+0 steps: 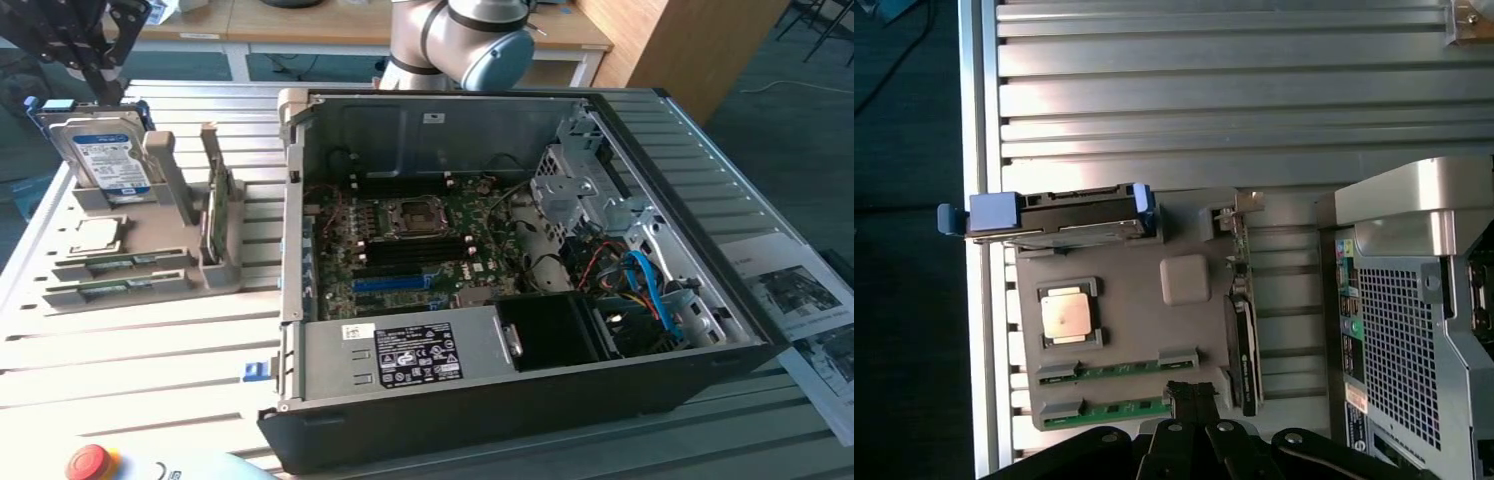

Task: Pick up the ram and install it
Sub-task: 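Reach for the ram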

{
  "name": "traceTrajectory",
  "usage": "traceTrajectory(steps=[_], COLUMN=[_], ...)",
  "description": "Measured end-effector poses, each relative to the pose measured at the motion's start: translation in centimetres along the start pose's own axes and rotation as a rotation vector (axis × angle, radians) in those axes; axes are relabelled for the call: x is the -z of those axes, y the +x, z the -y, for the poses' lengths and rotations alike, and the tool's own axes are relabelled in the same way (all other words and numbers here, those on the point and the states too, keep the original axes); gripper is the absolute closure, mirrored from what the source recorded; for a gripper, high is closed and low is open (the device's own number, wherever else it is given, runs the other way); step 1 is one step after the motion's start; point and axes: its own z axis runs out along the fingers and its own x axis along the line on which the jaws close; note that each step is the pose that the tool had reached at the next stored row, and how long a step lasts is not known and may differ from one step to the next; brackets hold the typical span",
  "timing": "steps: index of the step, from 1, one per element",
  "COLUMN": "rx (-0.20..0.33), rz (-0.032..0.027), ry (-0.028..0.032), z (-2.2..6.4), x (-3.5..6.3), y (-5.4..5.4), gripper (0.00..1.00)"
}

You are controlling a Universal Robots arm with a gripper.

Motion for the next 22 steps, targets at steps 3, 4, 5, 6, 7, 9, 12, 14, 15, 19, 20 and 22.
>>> traceTrajectory(steps=[3, 4, 5, 6, 7, 9, 12, 14, 15, 19, 20, 22], rx=[0.0, 0.0, 0.0, 0.0, 0.0, 0.0, 0.0, 0.0, 0.0, 0.0, 0.0, 0.0], rz=[0.0, 0.0, 0.0, 0.0001, 0.0001, 0.0, 0.0, 0.0, 0.0001, 0.0001, 0.0001, 0.0], ry=[0.0, 0.0001, 0.0, 0.0, 0.0, 0.0001, 0.0001, 0.0, 0.0, 0.0, 0.0, 0.0], z=[0.03, 0.03, 0.04, 0.05, 0.06, 0.07, 0.07, 0.07, 0.07, 0.14, 0.2, 0.31], x=[0.01, 0.01, 0.01, 0.02, 0.02, 0.02, 0.03, 0.02, 0.02, 0.03, 0.03, 0.04], y=[0.5, 0.6, 0.8, 0.9, 1.1, 1.2, 1.2, 1.2, 1.2, 1.3, 1.3, 1.4], gripper=[0.9, 0.9, 0.9, 0.9, 0.9, 0.9, 0.9, 0.9, 0.9, 0.9, 0.9, 0.9])
